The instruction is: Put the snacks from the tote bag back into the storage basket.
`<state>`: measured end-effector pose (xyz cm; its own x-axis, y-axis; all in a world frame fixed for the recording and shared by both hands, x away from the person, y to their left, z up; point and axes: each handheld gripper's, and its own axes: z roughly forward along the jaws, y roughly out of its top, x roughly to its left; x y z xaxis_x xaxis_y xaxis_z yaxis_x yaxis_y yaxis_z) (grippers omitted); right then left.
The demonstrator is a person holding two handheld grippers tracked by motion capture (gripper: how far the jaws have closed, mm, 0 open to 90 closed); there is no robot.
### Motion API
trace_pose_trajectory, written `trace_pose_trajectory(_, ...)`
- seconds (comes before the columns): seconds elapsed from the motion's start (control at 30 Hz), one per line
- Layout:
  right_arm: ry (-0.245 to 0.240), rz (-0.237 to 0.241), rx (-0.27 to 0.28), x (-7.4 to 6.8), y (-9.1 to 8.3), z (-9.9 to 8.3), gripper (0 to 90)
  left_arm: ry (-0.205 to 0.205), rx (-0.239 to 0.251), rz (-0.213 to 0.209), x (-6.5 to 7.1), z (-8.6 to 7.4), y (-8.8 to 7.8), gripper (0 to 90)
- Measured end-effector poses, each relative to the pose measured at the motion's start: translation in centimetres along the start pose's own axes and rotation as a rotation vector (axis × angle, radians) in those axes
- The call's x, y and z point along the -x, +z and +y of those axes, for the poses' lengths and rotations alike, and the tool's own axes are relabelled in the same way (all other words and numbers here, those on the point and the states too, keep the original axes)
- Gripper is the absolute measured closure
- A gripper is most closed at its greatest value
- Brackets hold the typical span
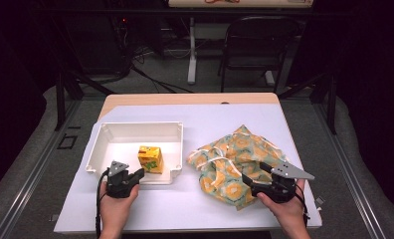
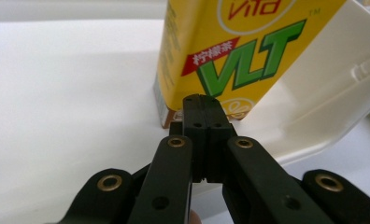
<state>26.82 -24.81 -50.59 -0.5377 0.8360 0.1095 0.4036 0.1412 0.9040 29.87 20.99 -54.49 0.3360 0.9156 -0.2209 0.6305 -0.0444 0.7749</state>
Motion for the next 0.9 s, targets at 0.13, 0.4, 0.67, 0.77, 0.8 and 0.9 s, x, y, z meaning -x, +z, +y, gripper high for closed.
trace_pose_trajectory(0.13,0.001,0.001,0.003,0.0,0.0,0.0,20.9,-0.007,0.012,0.014,-0.5,0.2,-0.1,90.0)
trace_pose_trajectory(0.4,0.003,-0.005,0.000,-0.1,0.1,0.0,20.7,-0.013,0.037,0.041,-1.4,1.6,0.7,90.0)
trace_pose_trajectory(0.67,0.011,-0.016,0.006,0.0,-0.1,-0.1,20.6,-0.007,0.031,0.037,-1.7,2.7,1.5,90.0)
trace_pose_trajectory(0.77,0.012,-0.010,0.010,0.0,-0.1,-0.1,20.6,0.000,0.032,0.039,-1.5,2.9,1.7,90.0)
trace_pose_trajectory(0.8,0.012,-0.011,0.009,0.0,-0.1,-0.1,20.6,0.000,0.030,0.040,-1.5,2.9,1.7,90.0)
trace_pose_trajectory(0.9,0.014,-0.015,0.005,0.1,-0.1,-0.2,20.6,-0.008,0.029,0.036,-1.6,2.8,1.8,90.0)
